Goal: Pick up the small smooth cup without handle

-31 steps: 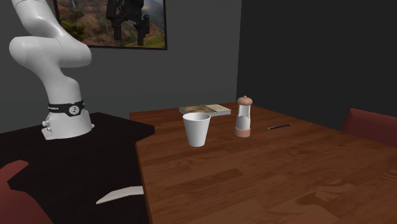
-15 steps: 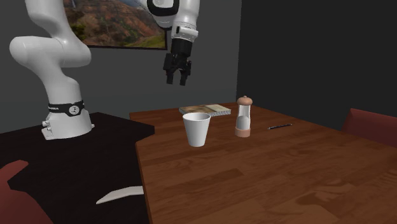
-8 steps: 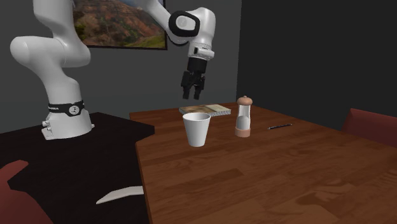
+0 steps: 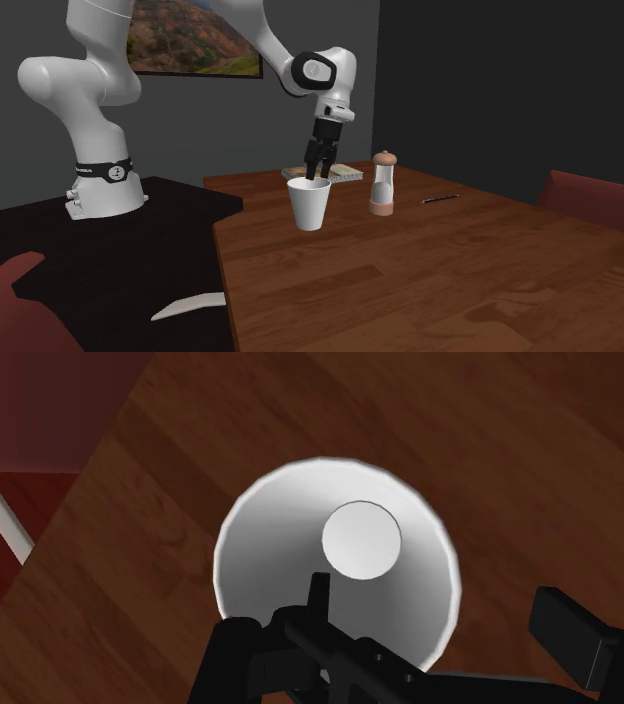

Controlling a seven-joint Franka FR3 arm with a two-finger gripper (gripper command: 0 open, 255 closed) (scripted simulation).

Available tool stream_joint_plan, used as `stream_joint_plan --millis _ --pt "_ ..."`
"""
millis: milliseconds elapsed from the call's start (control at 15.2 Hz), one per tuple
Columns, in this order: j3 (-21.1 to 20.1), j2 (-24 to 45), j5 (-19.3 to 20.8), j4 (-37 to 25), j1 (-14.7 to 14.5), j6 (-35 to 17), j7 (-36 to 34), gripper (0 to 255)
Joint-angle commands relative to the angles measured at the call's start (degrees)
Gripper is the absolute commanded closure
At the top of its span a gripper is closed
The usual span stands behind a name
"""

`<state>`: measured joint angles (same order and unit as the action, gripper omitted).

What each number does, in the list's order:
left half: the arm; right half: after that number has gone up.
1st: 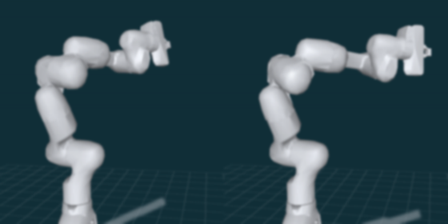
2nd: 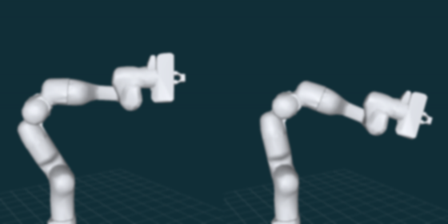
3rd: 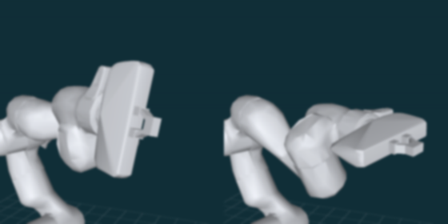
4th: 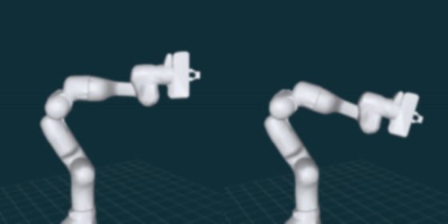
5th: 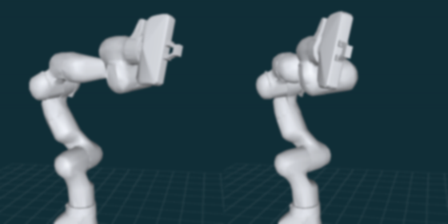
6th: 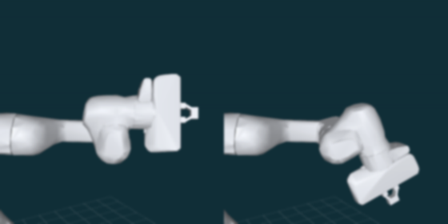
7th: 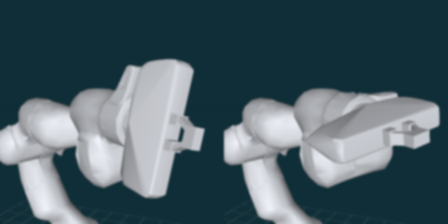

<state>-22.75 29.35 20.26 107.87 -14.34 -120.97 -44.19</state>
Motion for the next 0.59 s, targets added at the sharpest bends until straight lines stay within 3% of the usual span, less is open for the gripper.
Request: stream_joint_plan --millis 0,396,462,528 --pt "0.39 1.6 0.68 -0.63 -0.49 -0.8 -0.59 0" --pt "1.01 3.57 1.65 -0.65 -0.92 -2.6 -1.3 0" --pt "1.02 3.56 1.65 -0.64 -0.9 -2.61 -1.28 255" --pt "1.02 3.57 1.65 -0.65 -0.9 -2.61 -1.28 255"
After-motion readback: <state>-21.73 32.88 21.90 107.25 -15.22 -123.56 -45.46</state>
